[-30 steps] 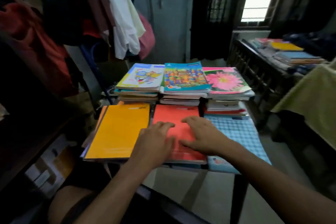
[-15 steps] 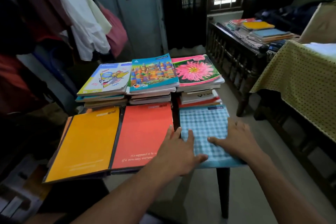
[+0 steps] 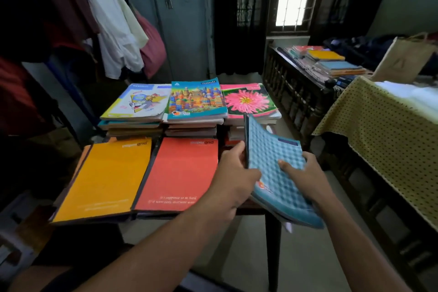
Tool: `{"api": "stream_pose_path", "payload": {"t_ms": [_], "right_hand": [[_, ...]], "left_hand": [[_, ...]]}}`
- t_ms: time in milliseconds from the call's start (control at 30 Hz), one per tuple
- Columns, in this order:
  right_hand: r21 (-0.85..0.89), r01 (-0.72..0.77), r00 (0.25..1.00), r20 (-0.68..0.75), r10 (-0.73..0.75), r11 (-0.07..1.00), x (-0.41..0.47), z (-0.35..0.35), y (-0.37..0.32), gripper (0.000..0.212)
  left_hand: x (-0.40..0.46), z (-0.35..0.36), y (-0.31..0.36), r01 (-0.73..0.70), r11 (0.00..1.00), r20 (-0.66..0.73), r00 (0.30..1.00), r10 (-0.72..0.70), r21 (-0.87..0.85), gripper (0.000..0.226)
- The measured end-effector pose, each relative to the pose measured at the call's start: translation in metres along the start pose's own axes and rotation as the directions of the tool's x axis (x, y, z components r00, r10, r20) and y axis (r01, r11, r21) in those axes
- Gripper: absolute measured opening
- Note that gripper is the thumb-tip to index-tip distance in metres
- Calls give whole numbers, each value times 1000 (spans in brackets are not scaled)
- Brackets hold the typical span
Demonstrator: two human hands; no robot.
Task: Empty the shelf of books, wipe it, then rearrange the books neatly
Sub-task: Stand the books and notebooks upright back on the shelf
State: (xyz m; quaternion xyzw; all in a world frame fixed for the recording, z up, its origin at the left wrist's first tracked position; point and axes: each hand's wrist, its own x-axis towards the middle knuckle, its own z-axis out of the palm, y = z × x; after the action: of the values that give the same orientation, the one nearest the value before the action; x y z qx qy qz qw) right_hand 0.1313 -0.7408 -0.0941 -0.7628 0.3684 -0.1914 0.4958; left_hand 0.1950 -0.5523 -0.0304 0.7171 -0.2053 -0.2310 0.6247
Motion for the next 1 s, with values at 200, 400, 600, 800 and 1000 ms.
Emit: {"api": "stream_pose_path", "payload": {"t_ms": [200,400,600,800,1000], "right_hand": [[172,268,952,105,-289,948,-7,79,-93,70],[217,513,705,445,-552,830,-92,248,-187,79],[318,711,304,665,-682,627,-226,400,-247,81],[378,838,-126,835,-535,394,-383,501,-267,85],[477,874,-414,831,-372,93,-500,513,-254,102]], "left_hand": [[-31,-111,27,-46,987,-147,989,24,-152,67],[-119,-250,1,-182,967,-643,765,26,-178,62],[-239,-365,-40,-280,928,-909,399,-121,-247,26],[-346,-421,-89,-375,900,-957,-92,-275,-223,21],[-432,-422,-119,-409,881,-866,-322,-383,-237,40]]}}
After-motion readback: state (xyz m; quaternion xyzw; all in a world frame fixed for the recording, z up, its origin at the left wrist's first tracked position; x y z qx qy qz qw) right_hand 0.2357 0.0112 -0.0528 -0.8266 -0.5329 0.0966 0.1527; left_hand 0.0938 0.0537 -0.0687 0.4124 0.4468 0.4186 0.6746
